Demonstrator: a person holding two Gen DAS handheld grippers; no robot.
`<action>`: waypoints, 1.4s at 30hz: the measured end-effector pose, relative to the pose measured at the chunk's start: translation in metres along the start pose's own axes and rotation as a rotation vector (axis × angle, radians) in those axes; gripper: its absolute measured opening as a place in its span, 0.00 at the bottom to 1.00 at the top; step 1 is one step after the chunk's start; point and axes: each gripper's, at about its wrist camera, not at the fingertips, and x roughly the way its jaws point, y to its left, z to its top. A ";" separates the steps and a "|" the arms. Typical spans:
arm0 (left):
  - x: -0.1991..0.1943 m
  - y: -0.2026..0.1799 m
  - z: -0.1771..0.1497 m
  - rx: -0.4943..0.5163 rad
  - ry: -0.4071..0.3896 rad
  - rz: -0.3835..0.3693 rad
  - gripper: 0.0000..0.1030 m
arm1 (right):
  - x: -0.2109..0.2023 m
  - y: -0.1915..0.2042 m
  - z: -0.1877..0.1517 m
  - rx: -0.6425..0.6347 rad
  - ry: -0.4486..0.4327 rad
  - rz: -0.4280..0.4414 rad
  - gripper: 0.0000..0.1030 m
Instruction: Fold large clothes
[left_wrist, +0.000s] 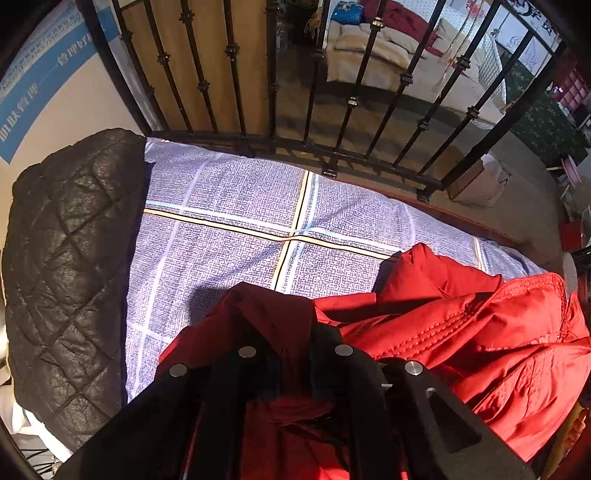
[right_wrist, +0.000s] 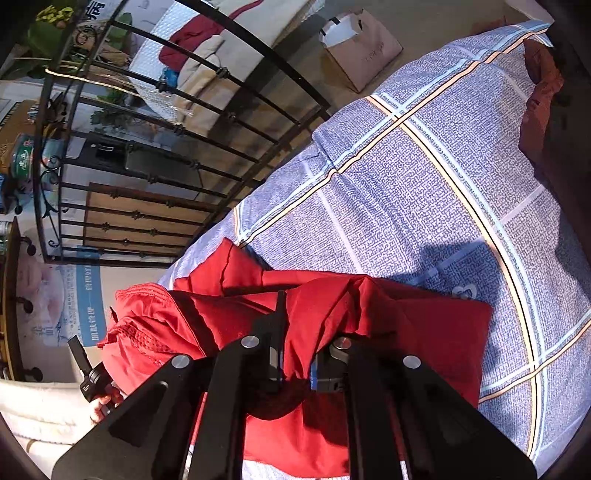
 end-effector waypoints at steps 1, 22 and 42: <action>0.006 -0.002 0.002 0.004 0.007 0.009 0.11 | 0.004 -0.001 0.002 0.002 0.003 -0.006 0.09; 0.006 0.028 0.023 -0.155 0.000 -0.154 0.42 | 0.046 -0.027 0.020 0.185 0.073 -0.016 0.16; -0.087 -0.096 -0.138 0.278 -0.257 -0.022 0.81 | -0.040 0.097 -0.073 -0.462 -0.146 -0.145 0.86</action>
